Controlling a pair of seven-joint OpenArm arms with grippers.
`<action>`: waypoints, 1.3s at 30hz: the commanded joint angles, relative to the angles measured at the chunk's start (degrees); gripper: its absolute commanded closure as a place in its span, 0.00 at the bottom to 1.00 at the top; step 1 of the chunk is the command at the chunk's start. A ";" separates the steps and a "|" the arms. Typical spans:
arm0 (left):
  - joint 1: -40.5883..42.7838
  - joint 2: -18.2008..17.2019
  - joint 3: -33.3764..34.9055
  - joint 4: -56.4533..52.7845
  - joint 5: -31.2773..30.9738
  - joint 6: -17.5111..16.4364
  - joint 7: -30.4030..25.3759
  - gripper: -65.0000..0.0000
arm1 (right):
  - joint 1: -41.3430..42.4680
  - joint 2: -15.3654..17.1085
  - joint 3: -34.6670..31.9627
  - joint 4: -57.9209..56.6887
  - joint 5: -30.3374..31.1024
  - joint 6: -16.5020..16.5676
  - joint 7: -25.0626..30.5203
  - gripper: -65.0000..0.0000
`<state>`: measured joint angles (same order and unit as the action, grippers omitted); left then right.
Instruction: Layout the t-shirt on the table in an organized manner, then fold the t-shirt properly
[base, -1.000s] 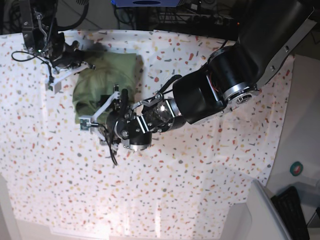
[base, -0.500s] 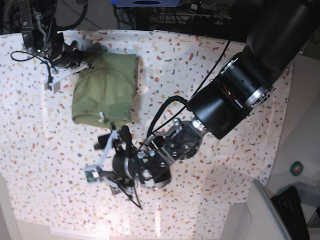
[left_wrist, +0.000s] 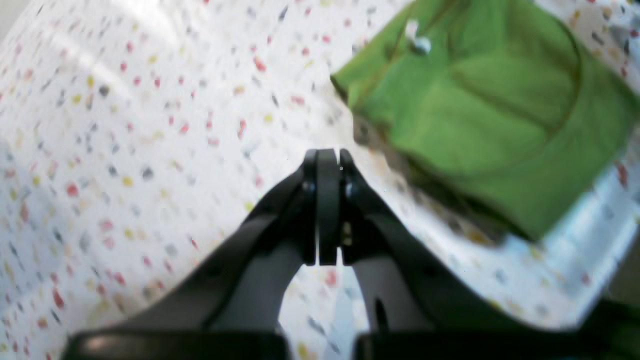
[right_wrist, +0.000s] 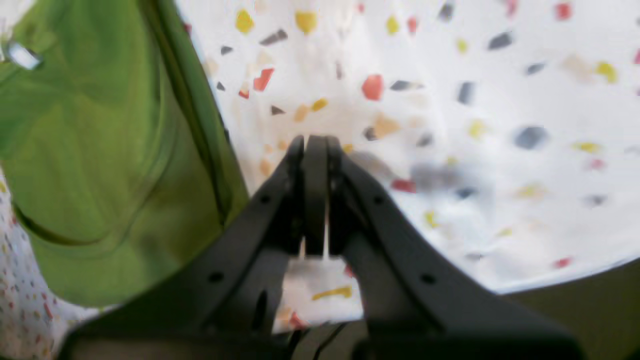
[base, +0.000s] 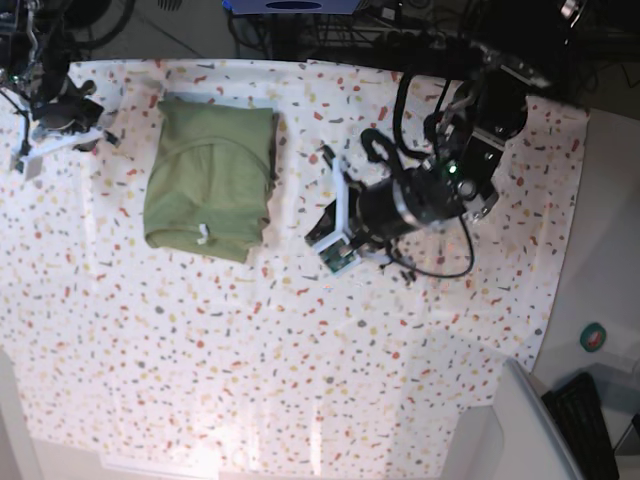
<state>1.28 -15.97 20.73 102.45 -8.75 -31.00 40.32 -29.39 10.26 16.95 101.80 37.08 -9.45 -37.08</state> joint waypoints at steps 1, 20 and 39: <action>1.58 -1.48 -1.00 3.17 -0.78 -0.07 -1.15 1.00 | -2.22 0.42 1.47 3.04 0.33 0.27 0.73 1.00; 34.63 -14.67 -1.87 5.99 -0.70 0.10 -1.24 1.00 | -28.68 0.07 -1.87 5.76 0.50 0.27 -0.33 1.00; 15.91 0.98 9.29 -61.62 11.26 3.80 -27.88 1.00 | 2.44 1.91 -10.40 -62.46 -3.37 19.69 9.08 1.00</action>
<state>16.45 -15.05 29.89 39.99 2.92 -26.48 12.75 -26.00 11.49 6.39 38.52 33.71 10.94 -26.17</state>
